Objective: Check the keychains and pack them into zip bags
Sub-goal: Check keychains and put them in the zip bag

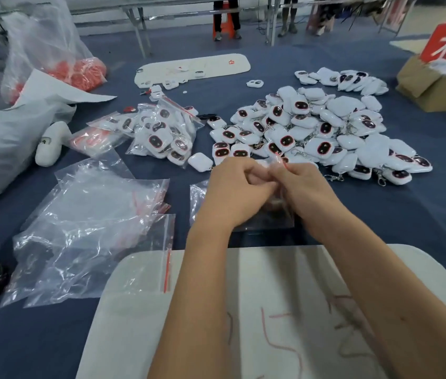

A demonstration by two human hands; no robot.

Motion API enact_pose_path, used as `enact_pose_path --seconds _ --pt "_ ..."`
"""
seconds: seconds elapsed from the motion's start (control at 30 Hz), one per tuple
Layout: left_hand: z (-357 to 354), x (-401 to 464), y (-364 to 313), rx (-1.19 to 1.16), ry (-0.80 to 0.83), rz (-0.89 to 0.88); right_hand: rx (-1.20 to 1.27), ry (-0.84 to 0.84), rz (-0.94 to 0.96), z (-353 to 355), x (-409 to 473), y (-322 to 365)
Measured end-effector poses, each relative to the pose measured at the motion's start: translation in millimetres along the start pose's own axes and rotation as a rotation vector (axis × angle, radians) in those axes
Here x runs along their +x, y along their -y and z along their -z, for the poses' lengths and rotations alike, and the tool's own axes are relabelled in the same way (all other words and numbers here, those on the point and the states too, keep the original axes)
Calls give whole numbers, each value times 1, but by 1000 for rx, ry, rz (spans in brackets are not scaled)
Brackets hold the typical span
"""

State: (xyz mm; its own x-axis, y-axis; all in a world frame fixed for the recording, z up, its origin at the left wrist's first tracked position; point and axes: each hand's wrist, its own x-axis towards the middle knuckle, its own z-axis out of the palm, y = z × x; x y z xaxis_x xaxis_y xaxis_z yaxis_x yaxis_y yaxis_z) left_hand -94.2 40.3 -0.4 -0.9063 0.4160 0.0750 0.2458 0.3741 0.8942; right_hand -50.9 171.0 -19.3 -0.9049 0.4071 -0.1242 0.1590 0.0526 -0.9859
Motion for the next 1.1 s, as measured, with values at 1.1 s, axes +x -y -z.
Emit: enact_pose_path --seconds 1.1 --pt "-44 -6 15 -123 -427 -317 -263 -351 242 37 -14 -36"
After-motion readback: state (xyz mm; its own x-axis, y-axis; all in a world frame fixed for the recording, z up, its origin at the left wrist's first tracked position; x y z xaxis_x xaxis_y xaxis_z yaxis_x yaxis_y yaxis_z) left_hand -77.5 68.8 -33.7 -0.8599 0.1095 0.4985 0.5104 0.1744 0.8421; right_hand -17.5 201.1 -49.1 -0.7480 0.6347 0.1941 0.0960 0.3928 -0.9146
